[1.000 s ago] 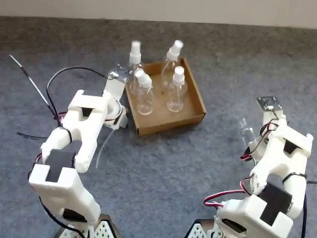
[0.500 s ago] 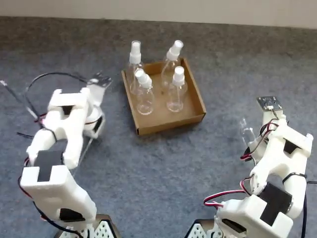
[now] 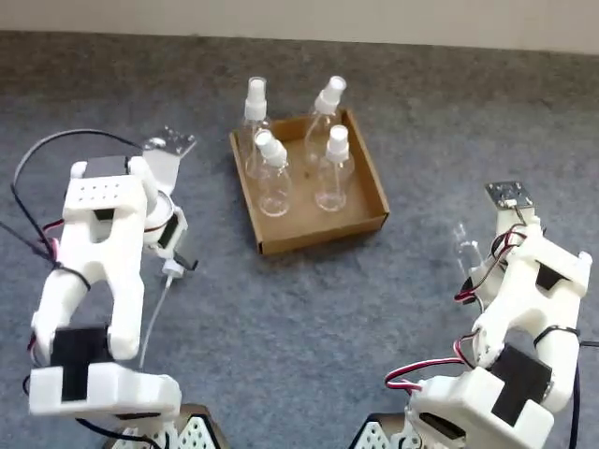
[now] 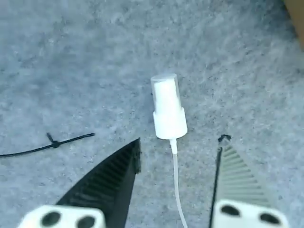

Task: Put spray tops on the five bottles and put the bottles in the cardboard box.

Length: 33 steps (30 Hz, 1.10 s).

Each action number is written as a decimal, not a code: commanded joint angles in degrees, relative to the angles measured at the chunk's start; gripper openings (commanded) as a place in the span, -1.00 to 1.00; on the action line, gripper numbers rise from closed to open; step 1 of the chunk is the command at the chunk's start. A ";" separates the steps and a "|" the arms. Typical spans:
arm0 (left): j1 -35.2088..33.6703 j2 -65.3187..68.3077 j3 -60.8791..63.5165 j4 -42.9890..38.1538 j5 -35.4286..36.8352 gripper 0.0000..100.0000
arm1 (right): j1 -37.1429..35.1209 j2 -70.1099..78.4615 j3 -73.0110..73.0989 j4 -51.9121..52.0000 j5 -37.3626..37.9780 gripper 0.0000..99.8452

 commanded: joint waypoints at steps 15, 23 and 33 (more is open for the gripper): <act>1.54 17.19 -3.38 -11.16 3.60 -0.76 | -0.22 0.22 -0.75 0.75 -0.26 -0.74; 1.45 13.58 -6.81 -10.73 3.96 -0.90 | -0.13 -0.04 -0.75 0.75 -0.26 -0.74; 4.26 -5.67 -6.11 -5.63 12.22 -0.91 | -0.40 -0.57 -3.21 7.34 -0.70 -0.72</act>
